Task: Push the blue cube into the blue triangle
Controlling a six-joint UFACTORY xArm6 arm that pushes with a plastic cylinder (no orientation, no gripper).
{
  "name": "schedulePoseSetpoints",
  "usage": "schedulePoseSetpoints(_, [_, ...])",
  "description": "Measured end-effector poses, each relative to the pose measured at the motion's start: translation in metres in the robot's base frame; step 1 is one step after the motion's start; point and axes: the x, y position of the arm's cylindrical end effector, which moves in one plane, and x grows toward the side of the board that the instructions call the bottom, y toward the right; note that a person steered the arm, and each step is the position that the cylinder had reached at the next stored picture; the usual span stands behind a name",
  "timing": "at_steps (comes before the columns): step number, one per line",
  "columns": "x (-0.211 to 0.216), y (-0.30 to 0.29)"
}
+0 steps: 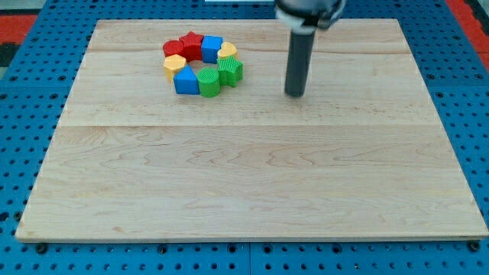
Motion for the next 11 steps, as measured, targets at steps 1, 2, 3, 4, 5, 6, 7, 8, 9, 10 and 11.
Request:
schedulePoseSetpoints(1, [-0.073,-0.034])
schedulePoseSetpoints(2, [-0.115,-0.052])
schedulePoseSetpoints(3, [-0.106,-0.095])
schedulePoseSetpoints(4, [-0.109,-0.117])
schedulePoseSetpoints(5, [-0.092,-0.134])
schedulePoseSetpoints(6, [-0.043,-0.158])
schedulePoseSetpoints(7, [0.004,-0.161])
schedulePoseSetpoints(8, [0.033,-0.165])
schedulePoseSetpoints(9, [0.019,-0.163])
schedulePoseSetpoints(10, [0.001,-0.163])
schedulePoseSetpoints(11, [-0.027,-0.144])
